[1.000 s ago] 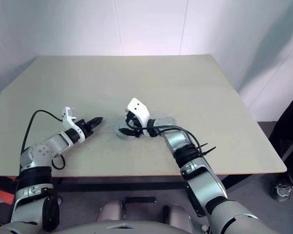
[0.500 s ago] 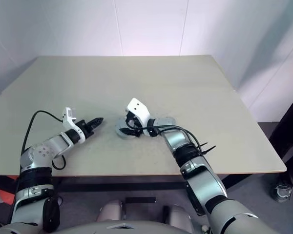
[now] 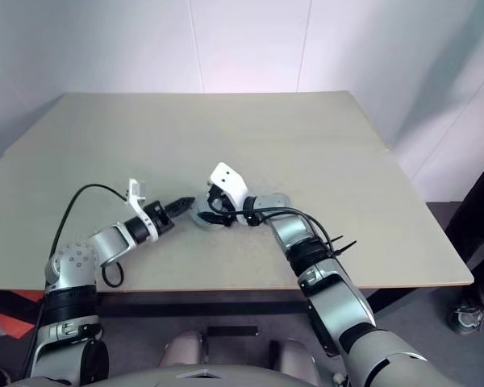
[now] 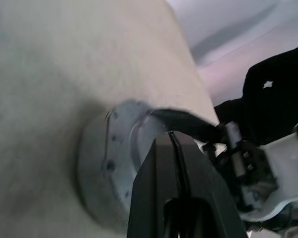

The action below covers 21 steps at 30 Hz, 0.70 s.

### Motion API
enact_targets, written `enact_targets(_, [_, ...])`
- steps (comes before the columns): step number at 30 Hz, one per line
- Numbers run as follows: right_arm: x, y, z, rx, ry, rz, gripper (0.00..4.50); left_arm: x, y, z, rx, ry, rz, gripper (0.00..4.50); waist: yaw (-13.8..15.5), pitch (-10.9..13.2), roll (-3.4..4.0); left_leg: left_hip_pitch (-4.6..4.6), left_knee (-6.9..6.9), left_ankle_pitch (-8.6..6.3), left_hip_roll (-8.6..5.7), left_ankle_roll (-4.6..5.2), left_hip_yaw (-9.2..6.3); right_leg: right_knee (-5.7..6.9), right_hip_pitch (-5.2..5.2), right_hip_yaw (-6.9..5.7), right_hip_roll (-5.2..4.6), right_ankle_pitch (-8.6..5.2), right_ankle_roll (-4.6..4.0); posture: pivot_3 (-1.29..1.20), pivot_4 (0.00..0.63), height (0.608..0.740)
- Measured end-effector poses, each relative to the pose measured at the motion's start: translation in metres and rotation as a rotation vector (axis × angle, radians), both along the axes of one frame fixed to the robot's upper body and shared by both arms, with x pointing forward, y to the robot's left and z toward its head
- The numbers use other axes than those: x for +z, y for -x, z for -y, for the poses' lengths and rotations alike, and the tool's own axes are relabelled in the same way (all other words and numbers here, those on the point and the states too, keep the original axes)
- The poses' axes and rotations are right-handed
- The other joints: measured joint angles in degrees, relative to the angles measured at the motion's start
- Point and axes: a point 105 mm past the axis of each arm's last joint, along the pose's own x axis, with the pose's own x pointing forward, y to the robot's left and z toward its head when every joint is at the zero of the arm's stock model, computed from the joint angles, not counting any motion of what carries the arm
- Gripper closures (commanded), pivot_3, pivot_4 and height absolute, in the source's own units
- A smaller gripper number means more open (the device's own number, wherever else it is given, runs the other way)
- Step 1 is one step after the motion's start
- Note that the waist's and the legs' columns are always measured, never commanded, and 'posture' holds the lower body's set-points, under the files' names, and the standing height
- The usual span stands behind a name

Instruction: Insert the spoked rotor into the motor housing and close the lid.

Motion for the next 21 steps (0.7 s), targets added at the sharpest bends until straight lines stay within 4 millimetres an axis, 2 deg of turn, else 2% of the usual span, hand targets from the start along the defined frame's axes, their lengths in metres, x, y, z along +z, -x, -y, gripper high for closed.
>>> enact_targets(11, [-0.004,-0.002,0.002,-0.02,0.012,-0.02,1.39,-0.008,0.0,0.005,-0.009,-0.045,-0.024,4.5,0.08,0.0,0.05,0.81,-0.08,-0.02,-0.07,0.02,-0.04,-0.15,0.88,0.05,-0.05,-0.28,0.48,0.0,0.0,0.74])
enact_targets(14, [-0.003,-0.002,0.004,-0.019,0.01,-0.033,0.37,-0.008,0.0,0.006,-0.011,-0.045,-0.023,4.5,0.12,0.0,0.05,0.81,-0.1,-0.02,-0.08,0.02,-0.06,-0.16,0.89,0.07,-0.05,-0.29,0.48,0.0,0.0,0.74])
enact_targets(15, [0.0,-0.002,0.008,-0.015,0.014,-0.038,0.02,-0.007,0.0,0.006,-0.012,-0.045,-0.022,4.5,0.16,0.01,0.05,0.78,-0.1,-0.02,-0.08,0.02,-0.06,-0.17,0.89,0.07,-0.05,-0.29,0.48,0.0,0.0,0.74])
enact_targets(18, [0.015,-0.004,0.024,-0.034,-0.01,-0.034,0.02,-0.007,0.0,0.005,-0.01,-0.044,-0.02,4.5,0.13,0.02,0.04,0.78,-0.14,-0.02,-0.08,0.03,-0.06,-0.18,0.85,0.1,-0.03,-0.3,0.5,0.0,0.0,0.74])
enact_targets(21, [0.047,-0.001,0.031,-0.022,-0.076,0.001,0.02,-0.007,0.0,0.003,-0.005,-0.045,-0.019,4.5,0.11,0.02,0.04,0.83,-0.37,-0.01,-0.08,0.01,-0.03,-0.19,0.78,0.11,-0.01,-0.31,0.51,0.0,0.0,0.74])
